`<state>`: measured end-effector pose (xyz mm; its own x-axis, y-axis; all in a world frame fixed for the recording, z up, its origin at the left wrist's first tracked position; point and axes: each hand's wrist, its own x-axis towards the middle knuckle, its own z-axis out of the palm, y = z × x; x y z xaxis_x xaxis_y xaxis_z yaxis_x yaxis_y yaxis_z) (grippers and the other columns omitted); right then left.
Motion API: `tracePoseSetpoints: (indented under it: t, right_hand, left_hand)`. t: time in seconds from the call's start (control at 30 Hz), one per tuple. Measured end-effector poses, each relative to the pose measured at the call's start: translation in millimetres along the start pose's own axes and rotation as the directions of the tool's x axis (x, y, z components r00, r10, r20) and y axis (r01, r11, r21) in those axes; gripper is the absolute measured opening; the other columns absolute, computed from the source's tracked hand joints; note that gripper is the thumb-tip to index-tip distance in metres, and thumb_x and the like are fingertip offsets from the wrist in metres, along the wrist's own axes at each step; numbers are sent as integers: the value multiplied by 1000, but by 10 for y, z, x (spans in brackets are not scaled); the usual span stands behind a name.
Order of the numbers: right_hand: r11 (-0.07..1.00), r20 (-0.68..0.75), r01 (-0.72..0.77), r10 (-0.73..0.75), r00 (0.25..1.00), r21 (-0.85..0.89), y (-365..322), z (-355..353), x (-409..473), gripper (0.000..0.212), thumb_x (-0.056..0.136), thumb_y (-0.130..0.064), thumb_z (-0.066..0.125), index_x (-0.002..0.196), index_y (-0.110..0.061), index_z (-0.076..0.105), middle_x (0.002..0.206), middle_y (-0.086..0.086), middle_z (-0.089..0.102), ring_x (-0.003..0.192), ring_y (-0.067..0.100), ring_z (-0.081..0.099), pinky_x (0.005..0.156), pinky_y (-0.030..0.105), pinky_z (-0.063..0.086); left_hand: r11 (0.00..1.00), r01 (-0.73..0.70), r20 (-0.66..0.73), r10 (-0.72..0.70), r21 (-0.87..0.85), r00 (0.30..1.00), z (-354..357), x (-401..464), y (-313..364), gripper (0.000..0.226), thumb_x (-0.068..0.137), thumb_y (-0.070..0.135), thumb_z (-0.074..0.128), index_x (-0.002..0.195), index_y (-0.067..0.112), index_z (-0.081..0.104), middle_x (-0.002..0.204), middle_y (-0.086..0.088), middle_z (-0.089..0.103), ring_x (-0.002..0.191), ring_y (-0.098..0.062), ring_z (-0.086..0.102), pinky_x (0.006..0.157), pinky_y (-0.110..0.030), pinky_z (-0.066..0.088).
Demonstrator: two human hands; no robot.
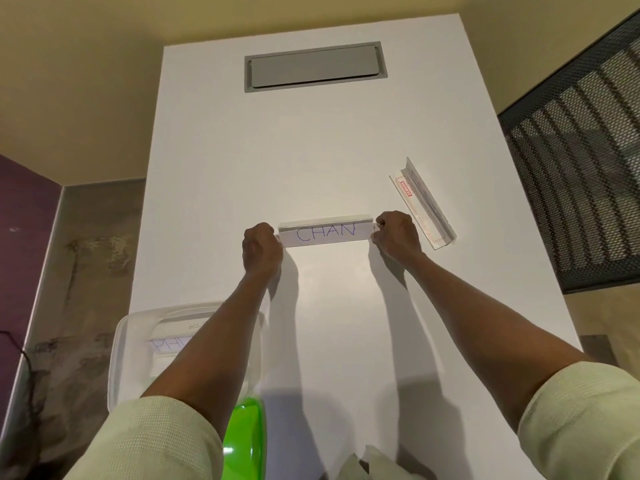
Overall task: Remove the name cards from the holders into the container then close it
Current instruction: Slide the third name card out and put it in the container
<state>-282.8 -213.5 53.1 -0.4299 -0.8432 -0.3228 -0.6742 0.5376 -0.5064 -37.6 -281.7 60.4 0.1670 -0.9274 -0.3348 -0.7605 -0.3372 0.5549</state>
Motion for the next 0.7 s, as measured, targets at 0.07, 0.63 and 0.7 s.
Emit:
tracePoseSetpoints:
  t: [0.07, 0.63, 0.7]
  right_hand:
    - [997, -36, 47, -49, 998, -66, 18, -8, 3, 26, 78, -7, 67, 103, -5, 61, 105, 13, 61, 98, 31, 58, 79, 33, 48]
    - [766, 204, 448, -401, 893, -461, -65, -13, 194, 54, 84, -11, 65, 134, -12, 46, 132, 0, 56, 118, 28, 45, 87, 38, 39]
    - [763, 214, 452, -398, 892, -463, -49, 11, 209, 51, 84, -12, 65, 132, -13, 47, 127, 0, 58, 117, 28, 46, 86, 37, 38]
  left_hand:
    - [996, -78, 4, 78, 53, 997, -32, 0, 2, 26, 91, 7, 50, 85, 27, 35, 91, 2, 28, 82, -17, 27, 56, -29, 28]
    - [623, -658, 367, 545, 424, 753, -44, 193, -7, 53, 76, 4, 68, 128, 6, 55, 119, -14, 64, 106, -34, 57, 82, -43, 49]
    - [626, -646, 373, 528, 436, 763, -30, 207, -2, 50, 77, 5, 68, 126, 6, 56, 116, -15, 65, 105, -34, 57, 81, -42, 48]
